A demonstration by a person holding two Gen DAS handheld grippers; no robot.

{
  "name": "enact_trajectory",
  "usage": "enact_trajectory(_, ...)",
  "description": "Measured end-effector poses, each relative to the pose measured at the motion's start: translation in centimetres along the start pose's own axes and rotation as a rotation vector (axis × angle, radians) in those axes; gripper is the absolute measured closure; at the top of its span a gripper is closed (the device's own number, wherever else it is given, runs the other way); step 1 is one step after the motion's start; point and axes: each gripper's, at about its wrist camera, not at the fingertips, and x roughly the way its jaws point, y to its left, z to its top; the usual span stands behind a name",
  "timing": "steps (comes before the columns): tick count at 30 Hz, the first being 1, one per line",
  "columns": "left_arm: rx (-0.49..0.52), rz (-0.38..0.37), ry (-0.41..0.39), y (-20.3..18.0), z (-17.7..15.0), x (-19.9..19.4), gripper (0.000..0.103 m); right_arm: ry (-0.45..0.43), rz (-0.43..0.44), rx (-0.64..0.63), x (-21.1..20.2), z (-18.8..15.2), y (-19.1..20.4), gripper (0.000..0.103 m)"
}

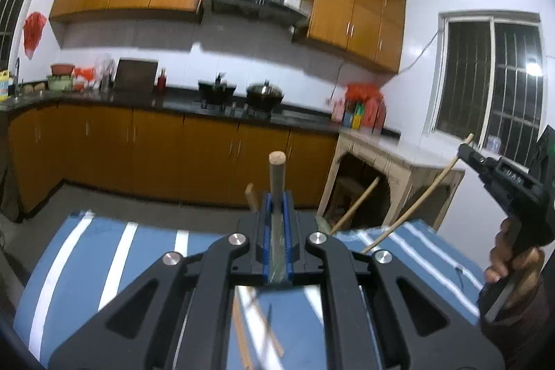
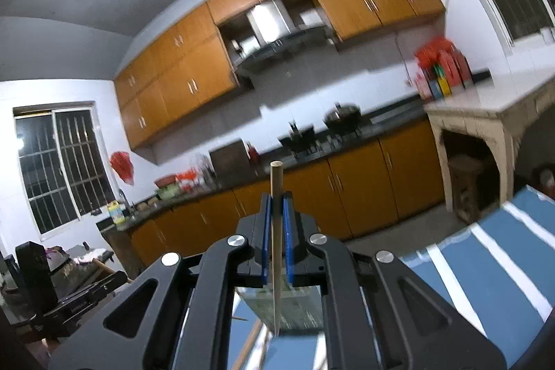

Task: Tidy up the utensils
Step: 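Lift both held chopsticks and carry them above the green holder, then drop the chopsticks into the holder by opening both tools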

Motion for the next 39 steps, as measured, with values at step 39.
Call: enact_trajectory(39, -0.094, 0.113, -0.017, -0.2, -1.0, 10.9, 0.08, 0.136, -0.143, -0.102, 9.0, -7.4, 0.6, 0.062)
